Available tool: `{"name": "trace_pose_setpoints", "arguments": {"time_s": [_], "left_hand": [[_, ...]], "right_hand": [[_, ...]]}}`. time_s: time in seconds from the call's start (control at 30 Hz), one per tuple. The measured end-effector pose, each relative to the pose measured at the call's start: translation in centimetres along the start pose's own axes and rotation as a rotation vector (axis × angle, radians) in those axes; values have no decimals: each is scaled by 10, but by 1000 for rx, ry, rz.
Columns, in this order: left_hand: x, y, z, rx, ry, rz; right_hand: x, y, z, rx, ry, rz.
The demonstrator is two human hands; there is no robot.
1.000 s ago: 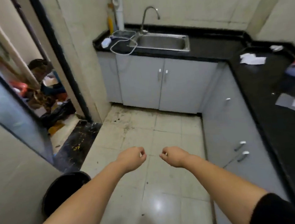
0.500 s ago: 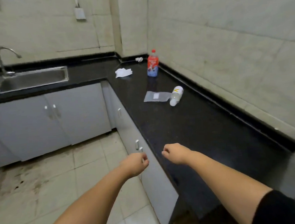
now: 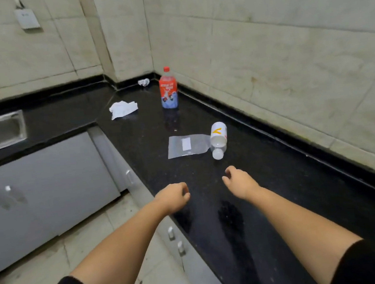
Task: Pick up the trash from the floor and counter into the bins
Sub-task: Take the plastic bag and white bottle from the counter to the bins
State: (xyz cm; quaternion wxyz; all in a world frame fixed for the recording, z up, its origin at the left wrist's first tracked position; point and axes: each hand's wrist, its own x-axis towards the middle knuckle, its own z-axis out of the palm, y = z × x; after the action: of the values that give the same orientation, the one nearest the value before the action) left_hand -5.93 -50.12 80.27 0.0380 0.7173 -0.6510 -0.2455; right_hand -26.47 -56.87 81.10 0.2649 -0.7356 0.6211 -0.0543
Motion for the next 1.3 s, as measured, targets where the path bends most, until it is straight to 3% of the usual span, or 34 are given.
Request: {"name": "trace_pose_setpoints", "arguments": {"time_s": [0.27, 0.43, 0.53, 0.63, 0.77, 1.0, 1.2, 1.3], "left_hand": [[156, -39, -51, 72, 30, 73], [223, -35, -45, 105, -67, 78], [247, -28, -35, 128, -146, 82], [253, -23, -34, 304, -85, 116], [234, -26, -36, 322, -46, 201], [158, -67, -23, 126, -97, 48], [40, -110, -34, -150, 199, -156], [-41, -133, -26, -225, 335, -304]], "right_hand": [[130, -44, 7, 144, 210, 307], [169, -41, 20, 44, 190, 468], [173, -32, 26, -3, 198, 465], [173, -24, 26, -11, 205, 451], [162, -24, 25, 37, 188, 464], [121, -42, 25, 186, 52, 382], [75, -88, 40, 497, -165, 290], [35, -115, 60, 532, -286, 182]]}}
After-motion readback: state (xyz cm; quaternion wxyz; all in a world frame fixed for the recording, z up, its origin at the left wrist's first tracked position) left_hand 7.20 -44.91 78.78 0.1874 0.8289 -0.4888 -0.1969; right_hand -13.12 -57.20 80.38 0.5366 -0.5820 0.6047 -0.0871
